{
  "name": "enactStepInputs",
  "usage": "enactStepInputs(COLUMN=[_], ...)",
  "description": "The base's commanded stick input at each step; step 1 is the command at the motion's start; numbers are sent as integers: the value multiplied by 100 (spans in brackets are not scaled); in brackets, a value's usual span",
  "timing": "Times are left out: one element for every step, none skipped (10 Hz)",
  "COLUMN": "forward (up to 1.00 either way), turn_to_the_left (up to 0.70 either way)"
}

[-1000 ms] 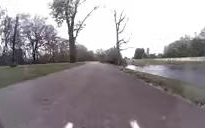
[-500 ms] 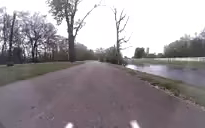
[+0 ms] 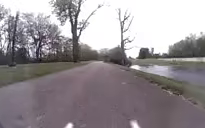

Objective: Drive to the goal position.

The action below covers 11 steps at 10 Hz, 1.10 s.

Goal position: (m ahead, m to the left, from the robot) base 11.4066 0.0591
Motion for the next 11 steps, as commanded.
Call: enactStepInputs(forward=[70, 70, 70, 70, 70, 70, 70, 70, 70, 70, 70], turn_to_the_left=[0, 0, 0, 0, 0, 0, 0, 0, 0, 0, 0])
